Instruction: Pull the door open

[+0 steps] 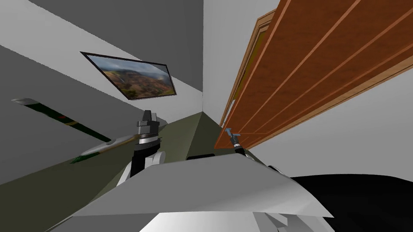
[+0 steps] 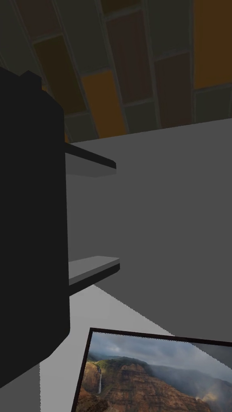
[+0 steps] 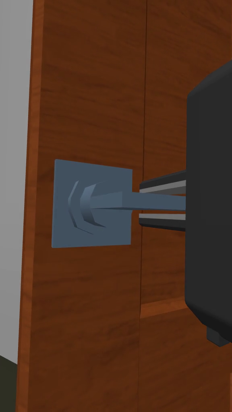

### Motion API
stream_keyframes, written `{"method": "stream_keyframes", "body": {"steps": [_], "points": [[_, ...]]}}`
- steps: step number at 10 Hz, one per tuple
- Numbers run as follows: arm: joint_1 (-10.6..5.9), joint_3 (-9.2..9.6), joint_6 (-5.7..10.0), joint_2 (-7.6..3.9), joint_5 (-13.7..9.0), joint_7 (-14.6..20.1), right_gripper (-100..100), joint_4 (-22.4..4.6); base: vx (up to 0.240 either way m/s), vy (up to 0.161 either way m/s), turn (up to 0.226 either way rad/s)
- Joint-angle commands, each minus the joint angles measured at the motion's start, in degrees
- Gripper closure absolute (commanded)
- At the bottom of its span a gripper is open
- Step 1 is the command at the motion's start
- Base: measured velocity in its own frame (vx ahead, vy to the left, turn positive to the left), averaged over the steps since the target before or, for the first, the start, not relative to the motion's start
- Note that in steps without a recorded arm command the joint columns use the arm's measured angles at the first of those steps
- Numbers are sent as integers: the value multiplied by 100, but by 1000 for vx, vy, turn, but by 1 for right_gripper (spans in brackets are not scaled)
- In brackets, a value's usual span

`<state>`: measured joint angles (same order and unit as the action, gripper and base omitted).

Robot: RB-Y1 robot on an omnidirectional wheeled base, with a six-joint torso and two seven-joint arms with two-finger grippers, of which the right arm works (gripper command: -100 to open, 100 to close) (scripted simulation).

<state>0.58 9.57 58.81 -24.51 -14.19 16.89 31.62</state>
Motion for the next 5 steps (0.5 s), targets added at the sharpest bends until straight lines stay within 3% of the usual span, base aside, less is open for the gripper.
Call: {"method": "stream_keyframes", "body": {"steps": [1, 4, 5], "points": [[-91, 9, -112, 37, -53, -64, 100, 11, -201, -66, 119], [-229, 15, -288, 91, -142, -161, 100, 25, -180, -69, 103], [-154, 14, -302, 80, -122, -153, 100, 126, -70, -33, 45]]}}
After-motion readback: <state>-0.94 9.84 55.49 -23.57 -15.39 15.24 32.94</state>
